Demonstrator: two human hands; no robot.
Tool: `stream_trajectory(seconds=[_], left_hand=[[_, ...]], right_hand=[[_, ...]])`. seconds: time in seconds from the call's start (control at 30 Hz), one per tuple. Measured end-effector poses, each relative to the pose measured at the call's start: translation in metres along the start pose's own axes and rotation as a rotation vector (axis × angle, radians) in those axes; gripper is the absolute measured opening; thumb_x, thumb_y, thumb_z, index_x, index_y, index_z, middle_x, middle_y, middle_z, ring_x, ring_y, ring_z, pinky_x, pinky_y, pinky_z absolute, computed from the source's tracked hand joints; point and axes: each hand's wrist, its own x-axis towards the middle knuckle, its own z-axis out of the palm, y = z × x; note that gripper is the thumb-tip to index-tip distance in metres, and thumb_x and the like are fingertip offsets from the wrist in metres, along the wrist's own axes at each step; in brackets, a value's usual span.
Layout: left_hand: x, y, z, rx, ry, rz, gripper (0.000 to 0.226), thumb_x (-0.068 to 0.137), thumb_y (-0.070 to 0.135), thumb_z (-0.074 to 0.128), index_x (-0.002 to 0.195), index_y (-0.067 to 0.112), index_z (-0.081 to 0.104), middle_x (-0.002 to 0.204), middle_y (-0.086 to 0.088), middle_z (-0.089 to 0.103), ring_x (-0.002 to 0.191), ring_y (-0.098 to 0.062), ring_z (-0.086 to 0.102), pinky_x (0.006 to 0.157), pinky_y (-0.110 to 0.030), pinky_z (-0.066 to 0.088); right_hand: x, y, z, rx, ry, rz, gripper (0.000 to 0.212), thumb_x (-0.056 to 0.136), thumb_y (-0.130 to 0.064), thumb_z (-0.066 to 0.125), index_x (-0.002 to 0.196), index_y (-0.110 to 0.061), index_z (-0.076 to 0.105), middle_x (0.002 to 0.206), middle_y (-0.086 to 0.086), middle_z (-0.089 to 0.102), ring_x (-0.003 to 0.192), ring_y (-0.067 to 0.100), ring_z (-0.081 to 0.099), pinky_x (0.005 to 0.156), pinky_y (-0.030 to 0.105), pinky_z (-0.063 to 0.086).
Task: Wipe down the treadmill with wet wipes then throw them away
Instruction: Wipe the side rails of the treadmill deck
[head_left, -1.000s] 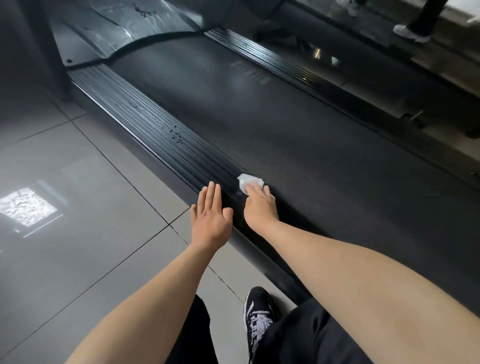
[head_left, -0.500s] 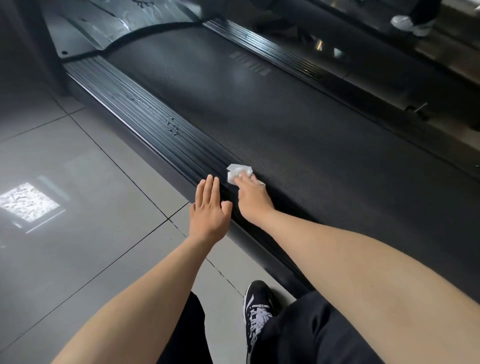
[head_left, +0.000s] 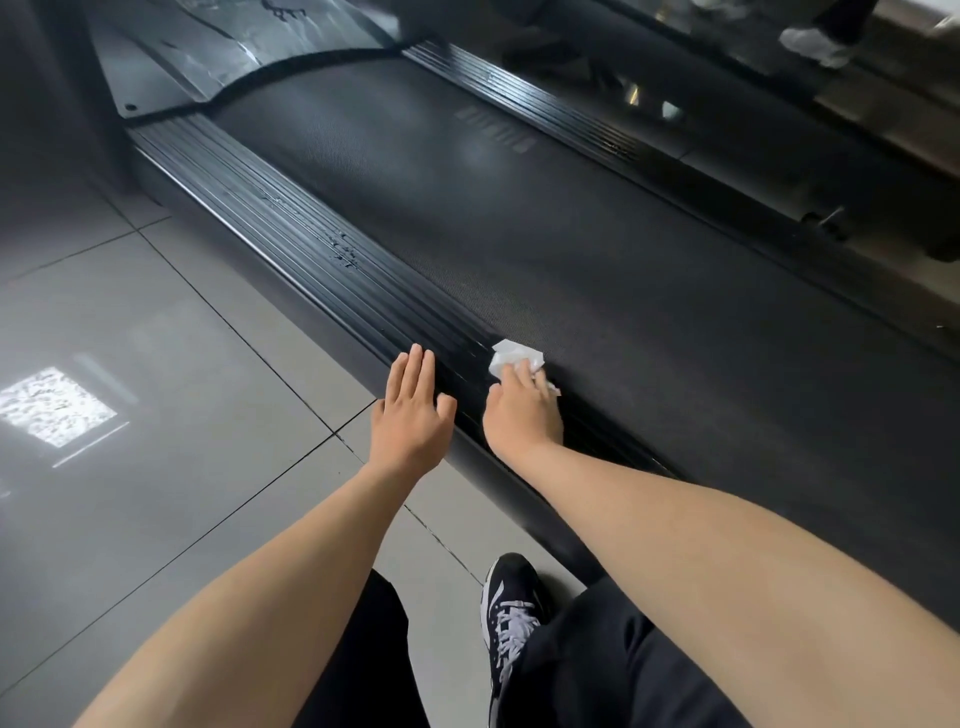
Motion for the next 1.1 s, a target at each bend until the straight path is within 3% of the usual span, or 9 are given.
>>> stream_trajectory(seconds=[0.07, 0.2, 0.33, 0.5, 0.67, 0.83, 0.93, 1.0, 1.1], left_hand=[[0.0, 0.0, -0.001, -0.006, 0.001, 0.004, 0.062, 0.105, 0.034, 0.026, 0.163, 0.024, 0.006, 0.169, 0.012, -0.007, 0.154, -0.004, -0.013, 0.123, -0.04, 0.015], [0.002, -0.007, -0.007, 0.057, 0.007, 0.064, 0.062, 0.105, 0.041, 0.027, 0.163, 0.025, 0.008, 0.17, 0.01, -0.002, 0.155, -0.006, -0.009, 0.124, -0.037, 0.004], [0.004, -0.015, -0.011, 0.104, 0.008, 0.045, 0.071, 0.103, 0.048, 0.031, 0.163, 0.024, 0.004, 0.17, 0.006, -0.009, 0.154, -0.009, -0.015, 0.125, -0.039, -0.006], [0.004, -0.017, -0.011, 0.072, 0.021, 0.035, 0.076, 0.102, 0.051, 0.035, 0.163, 0.02, 0.003, 0.17, 0.006, -0.008, 0.155, -0.011, -0.014, 0.126, -0.038, 0.002], [0.014, -0.023, -0.015, 0.065, 0.102, 0.04, 0.072, 0.102, 0.049, 0.04, 0.162, 0.018, 0.016, 0.17, 0.004, 0.011, 0.156, -0.013, 0.001, 0.125, -0.035, 0.007], [0.015, -0.026, -0.011, 0.042, 0.073, 0.004, 0.071, 0.104, 0.053, 0.03, 0.163, 0.021, 0.006, 0.17, 0.006, -0.003, 0.155, -0.011, -0.009, 0.126, -0.038, 0.004], [0.013, -0.028, -0.012, 0.046, 0.066, 0.013, 0.071, 0.104, 0.051, 0.031, 0.163, 0.023, 0.004, 0.17, 0.008, -0.006, 0.155, -0.009, -0.012, 0.125, -0.036, 0.001], [0.013, -0.03, -0.013, 0.055, 0.067, 0.022, 0.071, 0.105, 0.052, 0.03, 0.163, 0.023, 0.003, 0.169, 0.009, -0.007, 0.155, -0.009, -0.013, 0.125, -0.036, 0.0], [0.014, -0.033, -0.012, 0.052, 0.067, 0.034, 0.071, 0.105, 0.053, 0.03, 0.163, 0.023, 0.003, 0.17, 0.009, -0.007, 0.154, -0.009, -0.014, 0.124, -0.034, -0.001]], right_hand=[[-0.012, -0.013, 0.001, 0.08, -0.028, -0.185, 0.034, 0.105, -0.017, 0.036, 0.131, -0.011, 0.057, 0.147, 0.005, 0.047, 0.138, 0.024, 0.036, 0.111, 0.039, 0.034], [-0.011, -0.014, 0.005, 0.099, -0.134, -0.361, 0.04, 0.107, -0.016, 0.033, 0.142, -0.015, 0.052, 0.161, 0.0, 0.036, 0.152, 0.019, 0.021, 0.12, 0.035, 0.023], [0.027, -0.006, -0.006, 0.0, -0.143, -0.277, 0.033, 0.105, -0.018, 0.035, 0.132, -0.011, 0.052, 0.148, 0.005, 0.044, 0.137, 0.026, 0.036, 0.111, 0.041, 0.033], [0.058, -0.004, -0.003, -0.081, -0.203, -0.058, 0.043, 0.107, -0.026, 0.025, 0.145, -0.01, 0.037, 0.162, 0.011, 0.021, 0.15, 0.031, 0.016, 0.117, 0.045, 0.024], [0.026, -0.023, -0.002, 0.115, -0.163, -0.304, 0.034, 0.103, -0.015, 0.039, 0.132, -0.014, 0.058, 0.145, 0.005, 0.049, 0.131, 0.03, 0.042, 0.107, 0.04, 0.037], [0.028, -0.027, -0.002, 0.121, -0.256, -0.452, 0.042, 0.106, -0.016, 0.038, 0.146, -0.018, 0.052, 0.159, 0.0, 0.039, 0.149, 0.02, 0.028, 0.121, 0.032, 0.017], [0.048, -0.017, -0.004, 0.057, -0.186, -0.346, 0.033, 0.103, -0.017, 0.037, 0.13, -0.015, 0.055, 0.148, 0.005, 0.046, 0.132, 0.032, 0.041, 0.11, 0.043, 0.033], [0.064, -0.01, -0.003, 0.015, -0.182, -0.244, 0.029, 0.103, -0.018, 0.032, 0.123, -0.01, 0.052, 0.141, 0.008, 0.045, 0.132, 0.03, 0.039, 0.109, 0.047, 0.033], [0.074, -0.004, -0.003, -0.011, -0.233, -0.109, 0.042, 0.105, -0.024, 0.025, 0.142, -0.01, 0.04, 0.156, 0.01, 0.033, 0.148, 0.029, 0.022, 0.117, 0.05, 0.025]])
